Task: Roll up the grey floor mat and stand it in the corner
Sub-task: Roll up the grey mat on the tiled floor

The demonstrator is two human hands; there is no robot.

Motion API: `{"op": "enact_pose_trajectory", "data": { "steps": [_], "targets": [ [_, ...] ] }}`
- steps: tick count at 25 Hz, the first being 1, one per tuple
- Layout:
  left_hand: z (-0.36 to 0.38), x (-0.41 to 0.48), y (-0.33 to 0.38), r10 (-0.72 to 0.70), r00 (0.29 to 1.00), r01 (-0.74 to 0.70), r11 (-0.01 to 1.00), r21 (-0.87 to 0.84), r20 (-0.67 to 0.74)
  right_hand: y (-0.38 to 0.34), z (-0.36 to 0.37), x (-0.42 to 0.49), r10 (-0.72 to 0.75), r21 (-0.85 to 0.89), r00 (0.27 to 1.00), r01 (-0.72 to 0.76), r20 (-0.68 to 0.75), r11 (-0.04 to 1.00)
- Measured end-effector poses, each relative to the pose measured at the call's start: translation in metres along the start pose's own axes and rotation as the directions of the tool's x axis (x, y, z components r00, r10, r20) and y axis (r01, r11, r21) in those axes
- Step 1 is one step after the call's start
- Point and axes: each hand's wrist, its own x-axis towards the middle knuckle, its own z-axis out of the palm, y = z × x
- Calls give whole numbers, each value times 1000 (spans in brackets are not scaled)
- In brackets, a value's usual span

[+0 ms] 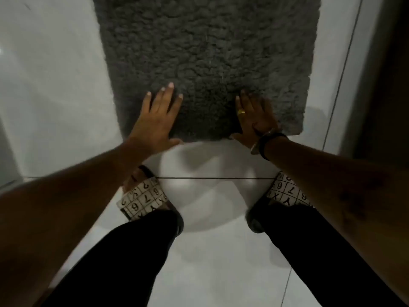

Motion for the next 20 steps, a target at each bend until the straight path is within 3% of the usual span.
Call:
{"op": "enact_pose_trajectory", "data": {
  "steps": [2,7,10,14,17,20],
  "targets": [
    [21,11,-4,26,997,-23,999,47,-67,-3,16,14,-22,-10,999,21,-41,1000],
    [33,20,12,135,990,-127,982,139,-49,-2,18,20,-79,-96,994,71,-76,993],
    [30,29,15,104,991,-80,962,259,-81,1,4,18,-195,-165,978,181,-70,969],
    [21,33,13,249,967,-201,867,456,-48,-16,-2,11,-355,-366,923,283,-147,887],
    [27,33,24,299,954,-260,856,446,-19,-32,6,12,-461,-456,876,356,-141,816],
    [31,37,38,289,957,-258,877,404,-17,-42,11,15,-434,-450,886,324,-164,832]
  ]
}}
